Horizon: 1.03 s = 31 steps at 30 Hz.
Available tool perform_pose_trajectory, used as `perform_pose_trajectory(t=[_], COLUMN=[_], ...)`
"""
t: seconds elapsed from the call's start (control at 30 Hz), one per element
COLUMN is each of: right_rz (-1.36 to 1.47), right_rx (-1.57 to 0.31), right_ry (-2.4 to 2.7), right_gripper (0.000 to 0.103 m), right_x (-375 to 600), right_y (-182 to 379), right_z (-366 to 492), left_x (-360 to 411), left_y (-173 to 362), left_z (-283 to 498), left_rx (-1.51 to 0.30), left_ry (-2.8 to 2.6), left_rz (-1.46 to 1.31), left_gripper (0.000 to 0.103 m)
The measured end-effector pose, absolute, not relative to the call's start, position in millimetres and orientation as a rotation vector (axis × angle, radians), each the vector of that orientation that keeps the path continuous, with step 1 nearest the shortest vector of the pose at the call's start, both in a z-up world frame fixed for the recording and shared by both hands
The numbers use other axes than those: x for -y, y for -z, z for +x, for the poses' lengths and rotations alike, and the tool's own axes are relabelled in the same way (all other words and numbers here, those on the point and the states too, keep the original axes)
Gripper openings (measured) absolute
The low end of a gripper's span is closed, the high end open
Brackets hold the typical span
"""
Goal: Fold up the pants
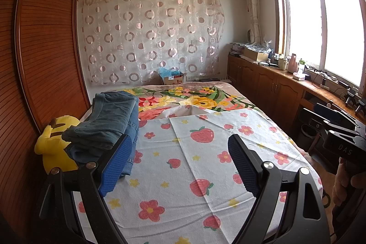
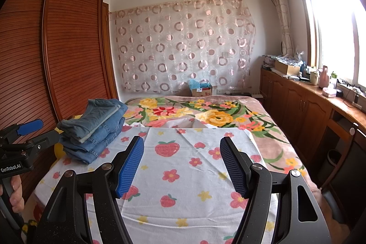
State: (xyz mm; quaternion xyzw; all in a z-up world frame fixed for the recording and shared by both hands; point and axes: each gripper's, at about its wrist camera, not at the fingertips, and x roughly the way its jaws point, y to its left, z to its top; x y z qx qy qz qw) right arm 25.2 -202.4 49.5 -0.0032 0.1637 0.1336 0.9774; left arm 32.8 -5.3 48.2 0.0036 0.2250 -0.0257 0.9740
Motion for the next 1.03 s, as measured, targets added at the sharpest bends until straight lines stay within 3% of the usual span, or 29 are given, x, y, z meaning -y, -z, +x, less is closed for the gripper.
perform_pose_trajectory(t=[1.03], right_rz=[-0.004], right_rx=[-0.327], right_ry=[-0.270], right_gripper=[0.071], right_x=[202.7], right_y=[-48.6], right_z=[24.7], left_x=[6.2], left_y=[-46.0], left_z=[32.3], left_rx=[-0.452], left_ry=[0.051], left_rz=[0.009], left_gripper=[0.087])
